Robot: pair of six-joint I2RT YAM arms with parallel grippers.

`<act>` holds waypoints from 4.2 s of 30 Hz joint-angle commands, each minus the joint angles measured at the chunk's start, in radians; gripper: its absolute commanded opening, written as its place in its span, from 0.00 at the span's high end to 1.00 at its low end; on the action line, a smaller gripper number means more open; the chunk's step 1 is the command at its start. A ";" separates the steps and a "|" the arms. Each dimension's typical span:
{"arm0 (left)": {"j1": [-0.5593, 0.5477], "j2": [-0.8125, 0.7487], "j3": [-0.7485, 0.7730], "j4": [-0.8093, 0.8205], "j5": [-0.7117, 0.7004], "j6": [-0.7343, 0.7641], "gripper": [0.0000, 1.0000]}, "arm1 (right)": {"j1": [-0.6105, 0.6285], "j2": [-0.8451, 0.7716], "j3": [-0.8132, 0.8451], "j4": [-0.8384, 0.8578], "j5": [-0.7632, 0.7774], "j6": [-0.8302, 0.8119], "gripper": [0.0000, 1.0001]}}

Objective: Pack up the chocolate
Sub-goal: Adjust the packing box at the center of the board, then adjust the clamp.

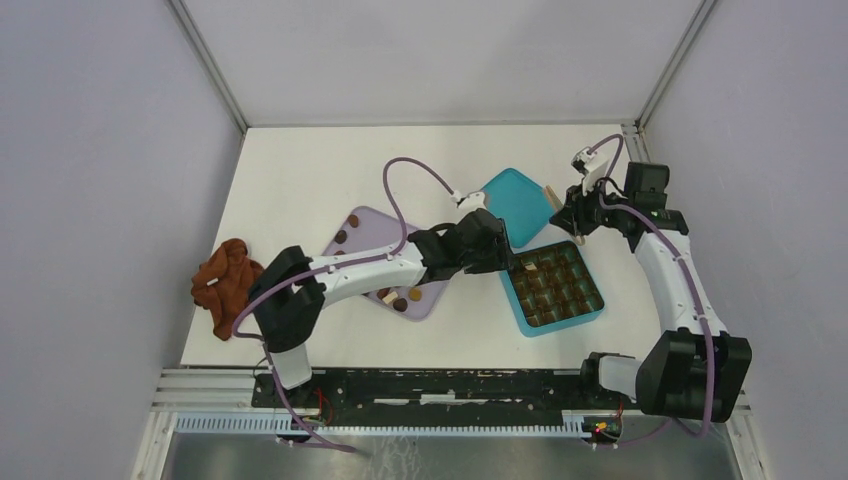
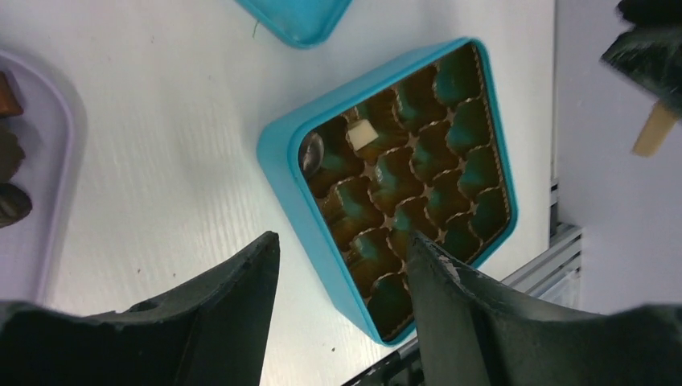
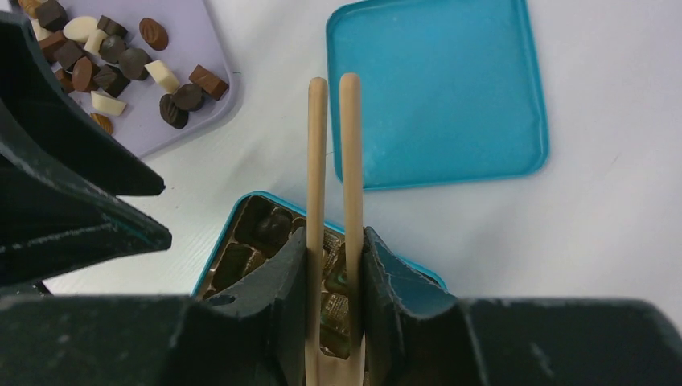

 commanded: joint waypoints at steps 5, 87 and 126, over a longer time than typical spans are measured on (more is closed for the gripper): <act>-0.009 0.055 0.112 -0.118 0.007 0.277 0.35 | -0.053 0.055 0.054 0.022 -0.087 -0.015 0.85; 0.063 -0.464 -0.360 0.515 0.036 -0.162 0.26 | 0.364 -0.134 -0.074 0.168 -0.233 0.100 0.82; 0.062 -0.459 -0.416 0.459 -0.097 -0.532 0.98 | 0.425 -0.079 -0.066 0.289 -0.363 0.040 0.17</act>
